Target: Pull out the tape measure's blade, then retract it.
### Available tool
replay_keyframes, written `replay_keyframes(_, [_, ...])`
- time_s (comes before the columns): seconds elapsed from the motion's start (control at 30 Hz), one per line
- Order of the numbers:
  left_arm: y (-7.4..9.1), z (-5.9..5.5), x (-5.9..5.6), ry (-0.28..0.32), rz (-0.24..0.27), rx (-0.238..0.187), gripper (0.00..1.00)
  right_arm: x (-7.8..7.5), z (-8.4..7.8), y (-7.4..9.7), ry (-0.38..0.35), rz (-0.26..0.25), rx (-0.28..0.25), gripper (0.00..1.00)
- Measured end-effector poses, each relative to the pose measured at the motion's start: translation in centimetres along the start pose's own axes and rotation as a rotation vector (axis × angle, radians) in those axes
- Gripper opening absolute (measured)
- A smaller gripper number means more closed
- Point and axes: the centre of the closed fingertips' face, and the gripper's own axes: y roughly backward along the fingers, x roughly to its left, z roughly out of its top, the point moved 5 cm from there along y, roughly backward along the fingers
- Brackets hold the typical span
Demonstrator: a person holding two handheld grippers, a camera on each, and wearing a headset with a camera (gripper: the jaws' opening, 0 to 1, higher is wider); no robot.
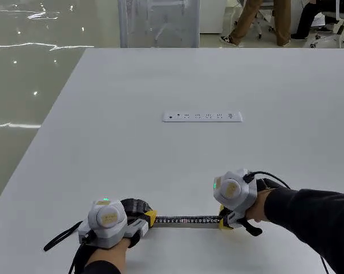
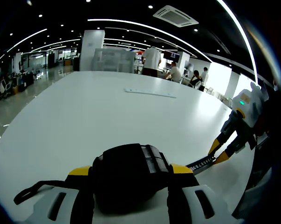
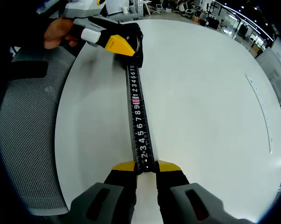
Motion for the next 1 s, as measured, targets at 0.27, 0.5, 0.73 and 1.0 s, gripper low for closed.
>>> replay_keyframes(0.27, [0.0, 0.0, 0.0, 0.010, -0.001, 0.003, 0.59, 0.1, 0.5, -0.3, -0.008, 0.000, -0.012, 0.11])
replay_keyframes(0.5, [0.0, 0.0, 0.1, 0.019, -0.004, 0.004, 0.59, 0.1, 0.8, -0.5, -0.008, -0.001, -0.011, 0.11])
replay_keyframes(0.73, [0.1, 0.0, 0.2, 0.033, -0.010, 0.004, 0.59, 0.2, 1.0, -0.5, -0.020, -0.004, -0.024, 0.12])
replay_keyframes(1.0, [0.2, 0.0, 0.3, 0.045, -0.027, 0.010, 0.59, 0.1, 1.1, -0.5, -0.013, -0.004, -0.041, 0.12])
